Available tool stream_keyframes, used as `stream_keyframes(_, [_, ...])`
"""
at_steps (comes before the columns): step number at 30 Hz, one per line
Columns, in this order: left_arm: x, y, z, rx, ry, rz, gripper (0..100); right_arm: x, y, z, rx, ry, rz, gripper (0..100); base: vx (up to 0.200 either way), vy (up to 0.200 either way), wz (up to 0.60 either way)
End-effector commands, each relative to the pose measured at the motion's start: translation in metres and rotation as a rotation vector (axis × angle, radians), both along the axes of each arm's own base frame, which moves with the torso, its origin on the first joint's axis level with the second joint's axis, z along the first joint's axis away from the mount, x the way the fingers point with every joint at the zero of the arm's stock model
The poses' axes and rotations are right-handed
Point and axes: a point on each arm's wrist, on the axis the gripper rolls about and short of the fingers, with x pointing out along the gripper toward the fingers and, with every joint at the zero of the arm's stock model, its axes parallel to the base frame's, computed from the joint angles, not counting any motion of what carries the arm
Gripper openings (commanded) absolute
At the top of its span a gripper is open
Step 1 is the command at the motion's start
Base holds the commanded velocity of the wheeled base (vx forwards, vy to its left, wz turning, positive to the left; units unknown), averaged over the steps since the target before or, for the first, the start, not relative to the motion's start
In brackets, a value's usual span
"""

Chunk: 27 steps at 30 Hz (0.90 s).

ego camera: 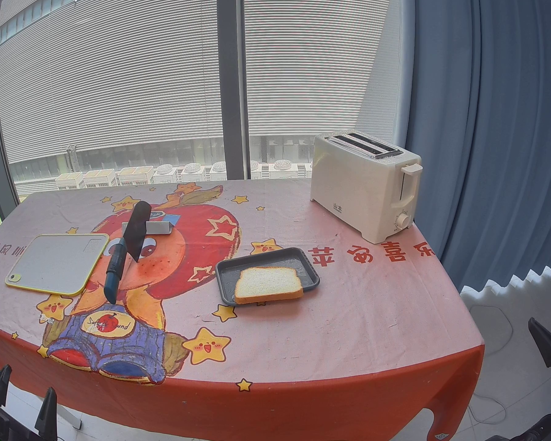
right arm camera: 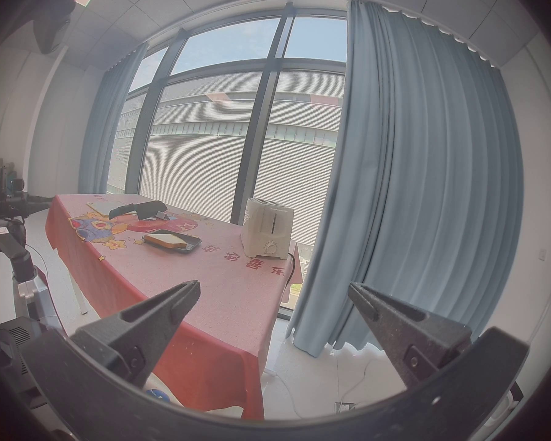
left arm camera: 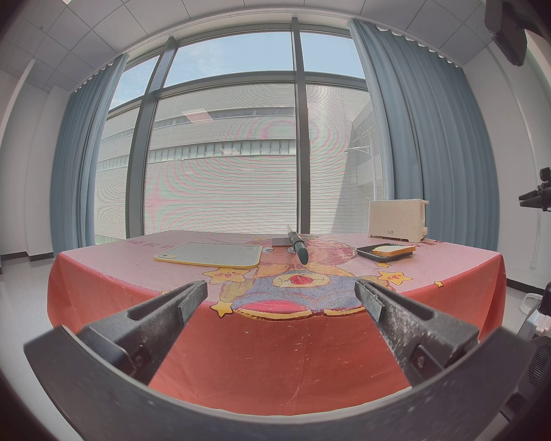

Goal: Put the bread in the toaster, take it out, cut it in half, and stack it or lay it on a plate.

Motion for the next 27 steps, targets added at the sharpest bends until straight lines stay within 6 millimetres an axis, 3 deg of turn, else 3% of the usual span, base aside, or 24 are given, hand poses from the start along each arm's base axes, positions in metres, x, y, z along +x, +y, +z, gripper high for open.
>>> stream_keyframes(1, [0.000,0.000,-0.005,0.000,0.004,0.000,100,0.008,0.001,-0.001,0.001,0.043,0.021,100,0.000,0.000,0.00])
stream_keyframes(10, [0.000,0.000,-0.005,0.000,0.006,0.000,100,0.019,0.003,0.006,0.000,0.066,0.066,100,0.000,0.000,0.00])
stream_keyframes(27, [0.000,0.000,-0.005,0.000,0.006,0.000,100,0.027,0.005,-0.001,0.005,0.133,0.081,100,0.000,0.000,0.00])
